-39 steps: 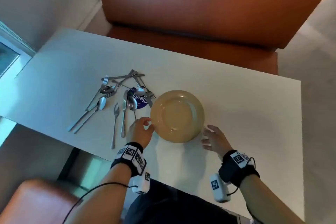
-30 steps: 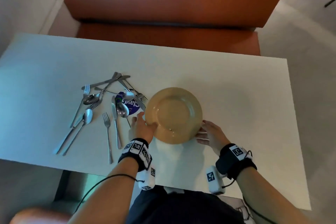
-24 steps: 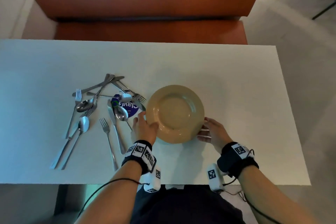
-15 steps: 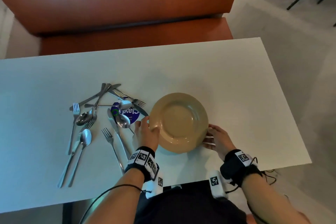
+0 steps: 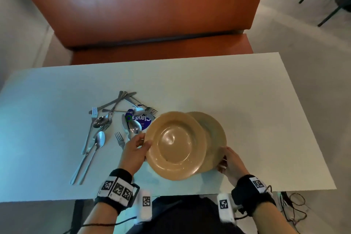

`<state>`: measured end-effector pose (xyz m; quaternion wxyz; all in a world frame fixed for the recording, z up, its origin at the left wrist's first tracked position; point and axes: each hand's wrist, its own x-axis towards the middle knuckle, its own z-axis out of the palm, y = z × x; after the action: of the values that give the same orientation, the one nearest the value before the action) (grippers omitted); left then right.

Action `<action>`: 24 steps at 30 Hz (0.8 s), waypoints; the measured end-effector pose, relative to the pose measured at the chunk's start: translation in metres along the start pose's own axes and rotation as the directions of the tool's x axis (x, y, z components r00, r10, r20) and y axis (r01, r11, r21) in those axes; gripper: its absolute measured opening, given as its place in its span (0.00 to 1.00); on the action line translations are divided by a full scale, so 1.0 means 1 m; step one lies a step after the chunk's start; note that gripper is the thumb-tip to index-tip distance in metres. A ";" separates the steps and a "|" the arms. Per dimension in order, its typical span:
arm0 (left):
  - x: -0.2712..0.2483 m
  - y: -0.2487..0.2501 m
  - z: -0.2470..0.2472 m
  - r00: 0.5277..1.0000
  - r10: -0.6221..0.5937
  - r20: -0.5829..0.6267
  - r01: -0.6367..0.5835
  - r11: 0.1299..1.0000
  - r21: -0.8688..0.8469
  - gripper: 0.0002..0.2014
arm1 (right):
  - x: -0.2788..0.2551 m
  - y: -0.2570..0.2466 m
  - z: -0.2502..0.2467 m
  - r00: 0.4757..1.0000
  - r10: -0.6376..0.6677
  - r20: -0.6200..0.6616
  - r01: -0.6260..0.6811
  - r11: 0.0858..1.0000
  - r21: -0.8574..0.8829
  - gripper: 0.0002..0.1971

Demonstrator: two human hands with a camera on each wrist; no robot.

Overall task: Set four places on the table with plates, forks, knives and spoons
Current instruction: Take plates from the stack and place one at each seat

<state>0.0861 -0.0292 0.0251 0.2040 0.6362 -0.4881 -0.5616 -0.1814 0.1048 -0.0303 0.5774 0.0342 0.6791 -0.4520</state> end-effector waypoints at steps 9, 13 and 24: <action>-0.042 -0.009 -0.095 0.963 -0.107 -0.249 0.009 0.932 -0.363 0.11 | -0.010 0.004 0.002 0.993 -0.083 0.083 0.082 0.996 0.016 0.11; -0.036 -0.010 -0.152 0.921 -0.176 -0.348 -0.027 0.861 -0.509 0.12 | -0.016 0.000 0.012 0.988 -0.110 0.104 0.107 0.994 0.037 0.09; 0.071 -0.017 -0.305 0.832 -0.352 -0.428 -0.029 0.744 -0.668 0.11 | -0.039 0.004 0.133 0.981 -0.134 0.140 0.132 0.991 0.023 0.19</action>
<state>0.3634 -0.1704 0.0619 0.4859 0.6955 -0.1272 -0.5138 -0.0663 0.0390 0.0087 0.5925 -0.0395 0.6342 -0.4952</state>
